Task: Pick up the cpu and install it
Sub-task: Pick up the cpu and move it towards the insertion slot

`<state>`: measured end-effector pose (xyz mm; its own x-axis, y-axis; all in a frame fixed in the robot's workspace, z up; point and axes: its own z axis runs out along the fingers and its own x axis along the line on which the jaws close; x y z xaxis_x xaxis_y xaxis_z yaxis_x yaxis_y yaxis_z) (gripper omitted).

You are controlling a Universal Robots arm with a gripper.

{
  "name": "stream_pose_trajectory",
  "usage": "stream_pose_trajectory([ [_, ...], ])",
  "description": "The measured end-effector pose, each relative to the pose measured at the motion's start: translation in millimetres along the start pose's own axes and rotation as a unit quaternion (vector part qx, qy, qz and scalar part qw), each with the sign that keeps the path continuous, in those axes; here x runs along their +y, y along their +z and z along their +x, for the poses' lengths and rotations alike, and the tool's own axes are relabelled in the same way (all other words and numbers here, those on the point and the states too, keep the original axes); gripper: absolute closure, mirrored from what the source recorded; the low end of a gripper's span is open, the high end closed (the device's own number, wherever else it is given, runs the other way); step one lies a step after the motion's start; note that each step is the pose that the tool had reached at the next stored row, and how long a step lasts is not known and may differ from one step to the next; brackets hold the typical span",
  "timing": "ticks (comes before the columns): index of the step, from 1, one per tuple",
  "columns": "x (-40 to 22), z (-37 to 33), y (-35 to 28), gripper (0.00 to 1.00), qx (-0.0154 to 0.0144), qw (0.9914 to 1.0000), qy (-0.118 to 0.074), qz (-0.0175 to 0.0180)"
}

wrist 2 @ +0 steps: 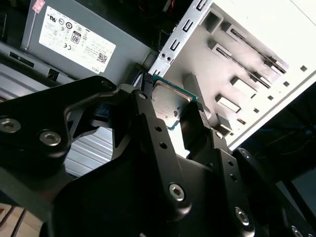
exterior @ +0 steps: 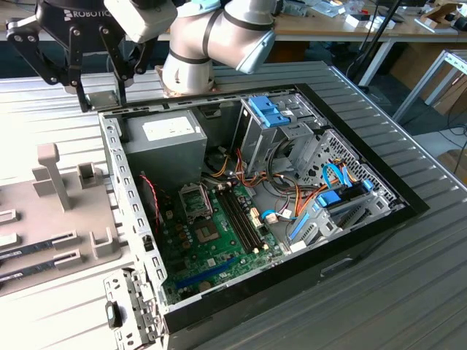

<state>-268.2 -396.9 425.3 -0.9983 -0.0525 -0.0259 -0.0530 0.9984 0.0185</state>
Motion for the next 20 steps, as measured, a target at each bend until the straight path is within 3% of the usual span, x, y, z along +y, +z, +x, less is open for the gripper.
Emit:
stream_pose_trajectory([
  [3,-0.4,-6.7,0.8,0.53,0.0,1.0,0.0,0.0],
  [11,-0.9,-15.9,2.2,0.53,0.0,1.0,0.0,0.0],
  [14,-1.3,-23.7,3.3,0.53,0.0,1.0,0.0,0.0],
  [20,-1.9,-30.7,4.7,0.53,0.0,1.0,0.0,0.0],
])
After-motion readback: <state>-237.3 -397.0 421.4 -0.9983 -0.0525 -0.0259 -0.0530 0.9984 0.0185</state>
